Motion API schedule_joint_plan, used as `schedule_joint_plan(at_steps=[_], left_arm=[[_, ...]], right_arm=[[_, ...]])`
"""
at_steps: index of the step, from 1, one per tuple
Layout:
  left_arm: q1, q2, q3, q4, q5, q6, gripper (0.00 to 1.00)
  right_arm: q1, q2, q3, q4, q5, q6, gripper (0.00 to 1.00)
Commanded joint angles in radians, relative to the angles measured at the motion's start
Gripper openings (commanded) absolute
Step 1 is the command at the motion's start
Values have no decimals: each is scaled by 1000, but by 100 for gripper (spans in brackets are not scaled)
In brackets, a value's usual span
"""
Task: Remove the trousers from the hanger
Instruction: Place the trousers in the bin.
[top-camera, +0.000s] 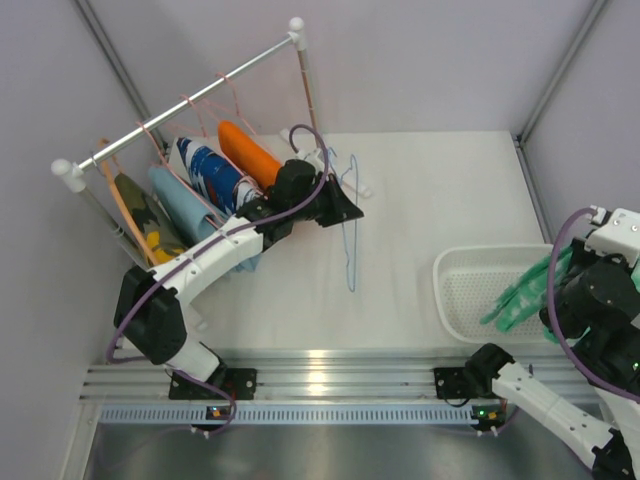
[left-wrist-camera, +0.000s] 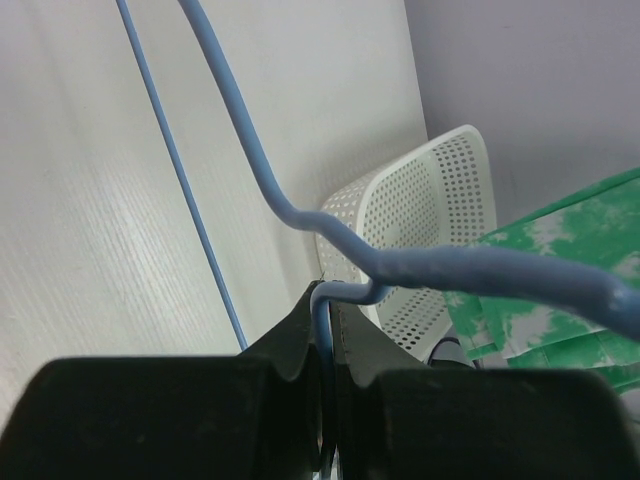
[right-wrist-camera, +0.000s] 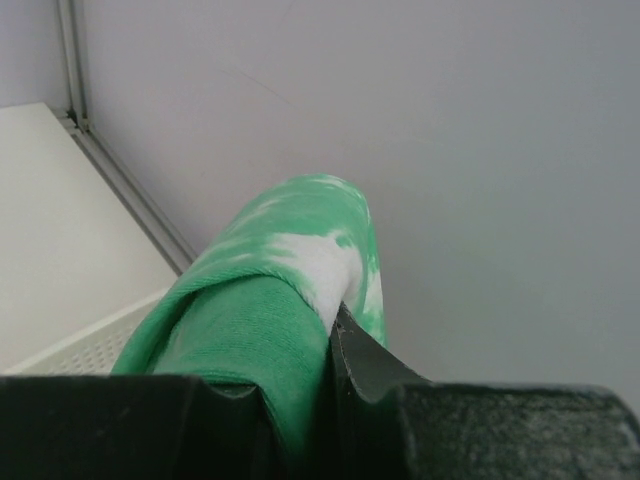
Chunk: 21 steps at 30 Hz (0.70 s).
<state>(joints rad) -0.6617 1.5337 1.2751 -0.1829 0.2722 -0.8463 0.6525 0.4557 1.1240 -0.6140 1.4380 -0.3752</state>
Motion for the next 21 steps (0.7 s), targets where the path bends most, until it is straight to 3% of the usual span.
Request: schedule_joint_plan(at_steps=[1, 8, 17, 21], left_arm=[[1, -46, -10, 56, 10, -11, 0], [-1, -43, -14, 56, 9, -14, 0], [-7, -52, -40, 56, -2, -30, 0], [-9, -55, -51, 60, -4, -33, 0]], right_arm=[[2, 0, 46, -104, 61, 94, 0], [2, -48, 91, -194, 97, 147, 0], [2, -37, -68, -262, 36, 186, 0], [2, -15, -171, -176, -50, 217, 0]])
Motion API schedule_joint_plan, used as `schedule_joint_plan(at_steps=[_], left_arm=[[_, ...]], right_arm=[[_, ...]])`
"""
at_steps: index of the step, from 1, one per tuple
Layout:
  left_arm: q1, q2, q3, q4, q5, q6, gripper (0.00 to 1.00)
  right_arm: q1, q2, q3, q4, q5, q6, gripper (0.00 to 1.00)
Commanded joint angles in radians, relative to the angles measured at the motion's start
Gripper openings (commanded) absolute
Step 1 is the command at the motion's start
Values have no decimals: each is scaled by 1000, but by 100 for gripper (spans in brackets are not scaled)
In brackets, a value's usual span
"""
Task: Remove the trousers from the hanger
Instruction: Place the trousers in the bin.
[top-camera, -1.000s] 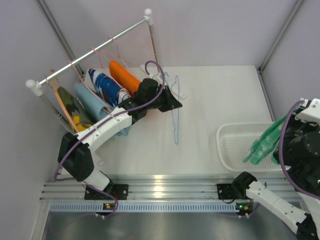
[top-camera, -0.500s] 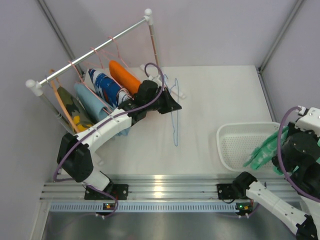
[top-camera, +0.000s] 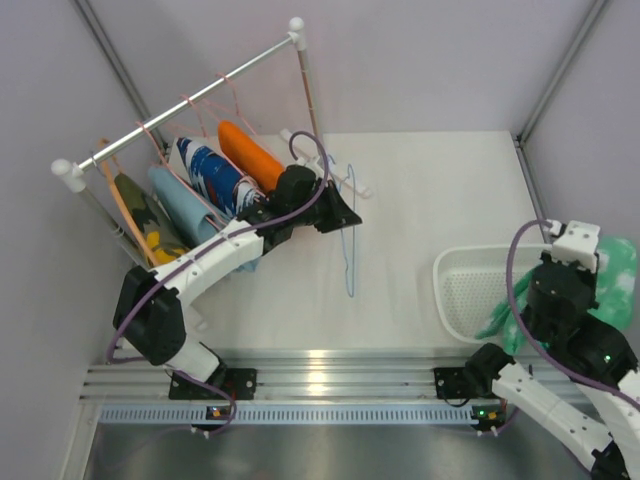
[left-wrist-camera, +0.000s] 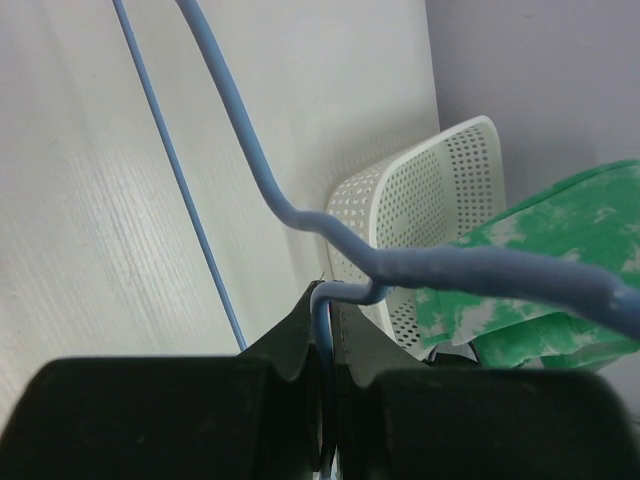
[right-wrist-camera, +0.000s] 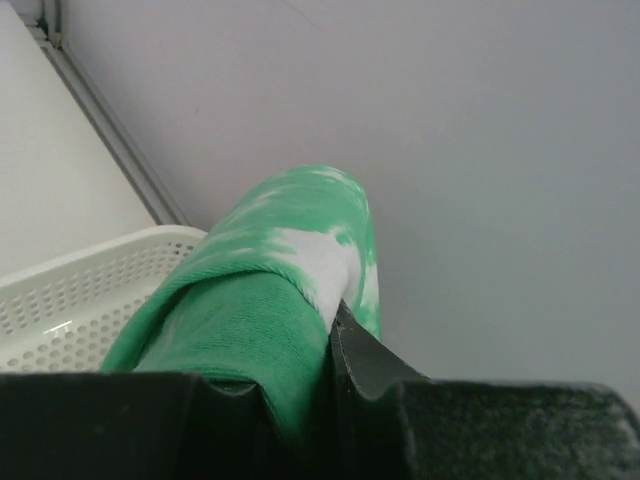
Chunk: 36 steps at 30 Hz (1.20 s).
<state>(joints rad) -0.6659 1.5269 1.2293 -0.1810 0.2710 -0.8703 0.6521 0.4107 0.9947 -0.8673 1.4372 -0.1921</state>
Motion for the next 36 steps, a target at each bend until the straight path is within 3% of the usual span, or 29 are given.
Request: schedule_joint_plan(at_steps=[1, 5, 11, 16, 28, 30, 32, 36], left_arm=[[-4, -47, -7, 58, -3, -7, 0], [-4, -57, -10, 51, -6, 1, 0], [-3, -65, -19, 44, -12, 5, 0], [-3, -63, -19, 38, -16, 8, 0], [-3, -53, -13, 37, -24, 11, 0], [-3, -51, -11, 37, -21, 14, 0], [-3, -56, -13, 37, -24, 17, 0], [-1, -60, -10, 35, -27, 28, 0]], right_arm=[[3, 39, -71, 111, -61, 1, 0], [3, 71, -198, 284, -72, -90, 0], [-52, 169, -303, 317, -142, -83, 0], [-265, 314, -295, 323, -357, -58, 0], [-292, 566, -203, 326, -503, -23, 0], [-290, 594, -170, 307, -556, -12, 8], [-292, 606, -107, 265, -604, 37, 35], [-292, 594, 8, 174, -785, 118, 65]])
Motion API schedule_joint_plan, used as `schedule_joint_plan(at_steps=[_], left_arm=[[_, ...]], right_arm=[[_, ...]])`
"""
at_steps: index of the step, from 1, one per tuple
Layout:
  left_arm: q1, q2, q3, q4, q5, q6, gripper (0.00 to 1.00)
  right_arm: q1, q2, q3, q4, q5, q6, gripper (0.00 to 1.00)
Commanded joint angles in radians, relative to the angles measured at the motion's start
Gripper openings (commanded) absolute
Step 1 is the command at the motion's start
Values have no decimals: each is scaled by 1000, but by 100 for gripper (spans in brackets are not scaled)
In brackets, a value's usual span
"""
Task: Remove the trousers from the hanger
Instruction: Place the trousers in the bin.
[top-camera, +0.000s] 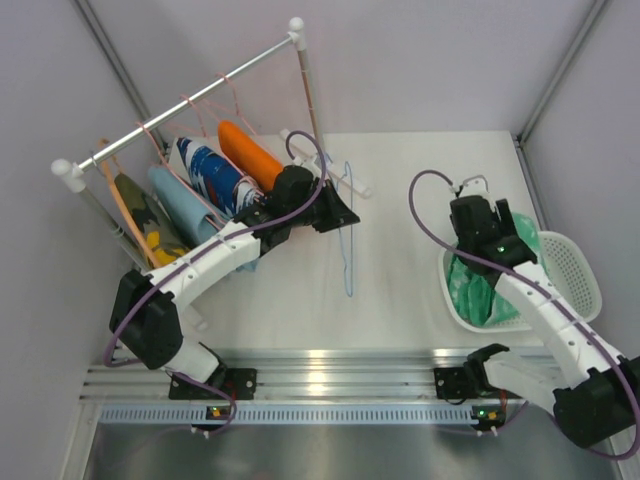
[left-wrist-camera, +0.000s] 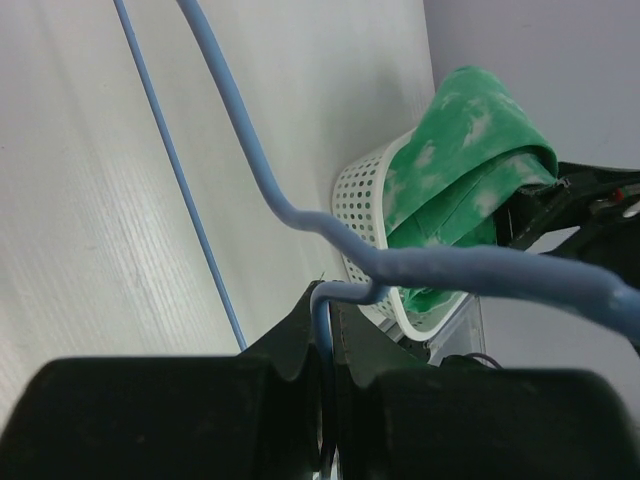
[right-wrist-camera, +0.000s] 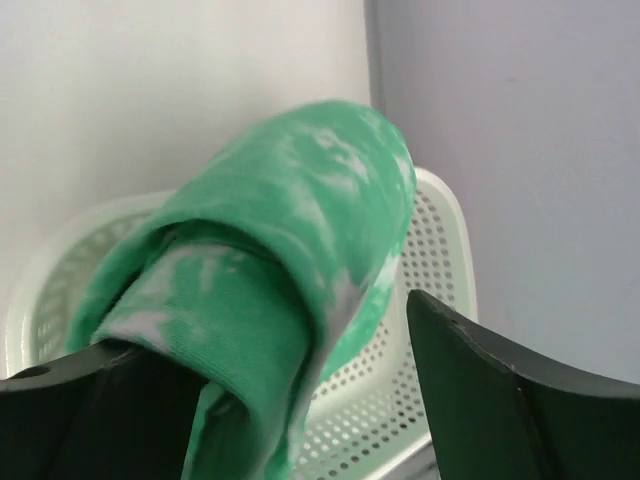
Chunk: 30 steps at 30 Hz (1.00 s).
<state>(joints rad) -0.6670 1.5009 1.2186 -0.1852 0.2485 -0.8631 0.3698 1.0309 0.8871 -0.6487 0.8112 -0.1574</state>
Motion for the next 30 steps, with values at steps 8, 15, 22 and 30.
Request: schedule_joint_plan(at_steps=[8, 15, 22, 30], left_arm=[[7, -41, 2, 35, 5, 41, 0], [-16, -1, 56, 58, 150, 122, 0], [-68, 54, 96, 18, 152, 168, 0], [-71, 33, 98, -19, 97, 191, 0]], right_arm=[[-29, -169, 214, -140, -376, 283, 100], [-120, -227, 156, -138, -265, 538, 93], [-190, -192, -22, -20, -299, 576, 86], [-193, -112, -206, 203, -332, 709, 84]])
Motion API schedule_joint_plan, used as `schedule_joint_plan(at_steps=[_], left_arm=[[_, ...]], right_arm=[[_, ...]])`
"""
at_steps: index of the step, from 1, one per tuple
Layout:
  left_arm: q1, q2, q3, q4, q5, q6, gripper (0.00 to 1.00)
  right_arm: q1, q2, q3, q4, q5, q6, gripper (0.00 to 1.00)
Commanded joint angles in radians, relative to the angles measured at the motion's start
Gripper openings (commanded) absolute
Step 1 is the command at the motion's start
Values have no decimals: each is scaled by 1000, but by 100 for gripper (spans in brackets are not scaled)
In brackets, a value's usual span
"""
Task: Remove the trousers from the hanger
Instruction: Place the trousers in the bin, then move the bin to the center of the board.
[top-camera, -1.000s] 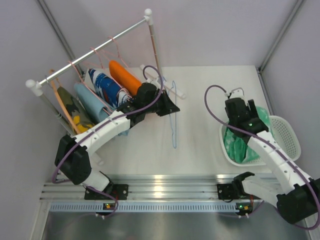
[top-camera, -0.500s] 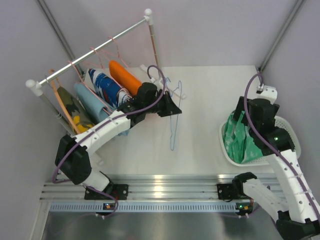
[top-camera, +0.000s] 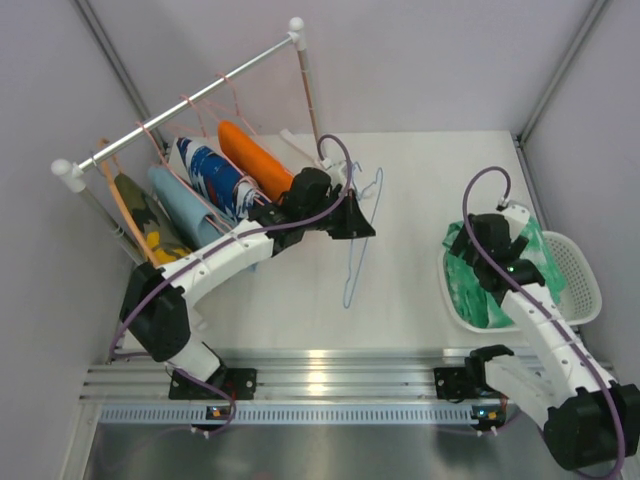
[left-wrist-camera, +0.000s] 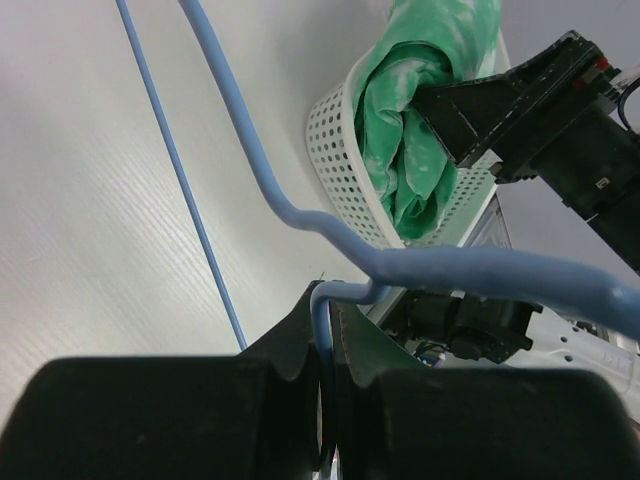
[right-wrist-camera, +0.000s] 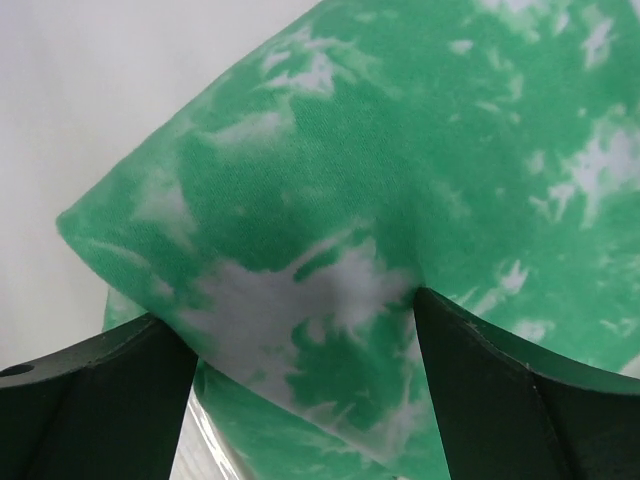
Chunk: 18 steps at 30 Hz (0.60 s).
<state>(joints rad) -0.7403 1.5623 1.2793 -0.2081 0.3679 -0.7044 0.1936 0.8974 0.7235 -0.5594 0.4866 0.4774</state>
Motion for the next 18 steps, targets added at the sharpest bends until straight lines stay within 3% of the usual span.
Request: schedule_joint_plan(at_steps=[1, 8, 18], left_arm=[[2, -30, 37, 0, -32, 36, 0], [2, -22, 54, -17, -41, 36, 0], [4, -18, 80, -47, -81, 60, 0]], right_arm=[[-17, 28, -70, 137, -19, 87, 83], [3, 115, -139, 383, -149, 199, 79], [118, 348, 74, 484, -195, 147, 82]])
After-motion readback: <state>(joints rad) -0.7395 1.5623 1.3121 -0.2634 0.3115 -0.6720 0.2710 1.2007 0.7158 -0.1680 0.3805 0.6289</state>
